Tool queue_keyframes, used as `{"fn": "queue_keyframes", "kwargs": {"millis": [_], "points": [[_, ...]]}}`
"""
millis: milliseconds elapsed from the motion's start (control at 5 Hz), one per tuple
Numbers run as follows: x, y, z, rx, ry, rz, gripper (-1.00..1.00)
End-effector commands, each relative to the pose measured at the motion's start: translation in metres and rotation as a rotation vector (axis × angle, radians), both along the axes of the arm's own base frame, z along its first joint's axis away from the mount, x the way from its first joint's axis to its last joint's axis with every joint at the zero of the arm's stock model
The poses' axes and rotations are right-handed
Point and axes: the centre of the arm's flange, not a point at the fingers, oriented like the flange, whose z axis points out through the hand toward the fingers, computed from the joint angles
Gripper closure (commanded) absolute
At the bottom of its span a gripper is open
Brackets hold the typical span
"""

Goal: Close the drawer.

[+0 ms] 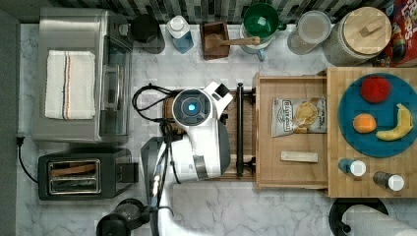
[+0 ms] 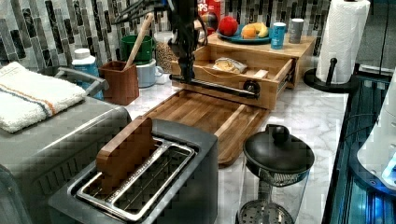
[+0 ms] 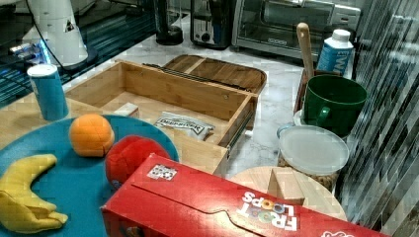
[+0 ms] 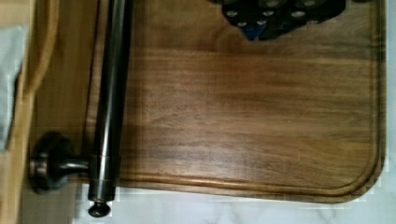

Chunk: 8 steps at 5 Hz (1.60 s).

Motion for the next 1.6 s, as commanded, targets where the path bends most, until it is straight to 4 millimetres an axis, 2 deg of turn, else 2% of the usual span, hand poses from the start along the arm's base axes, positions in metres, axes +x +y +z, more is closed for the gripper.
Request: {"fn": "queue_keyframes", "kwargs": {"millis": [200, 400, 800, 1000, 1200, 1400, 1600], "points": [[-0.006, -0.039, -0.027, 0.024, 0.062, 0.072, 1.0], [0.003, -0.054, -0.032, 0.026, 0.085, 0.094, 1.0], [0.017, -0.111, -0.051, 0.058, 0.033, 0.165, 1.0], [0.02, -0.133, -0.053, 0.064, 0.005, 0.176, 1.0], [0.024, -0.159, -0.049, 0.074, 0.02, 0.159, 1.0], [0.021, -0.19, -0.039, 0.045, 0.016, 0.119, 1.0], [0.016, -0.231, -0.024, 0.03, 0.015, 0.104, 1.0]]}}
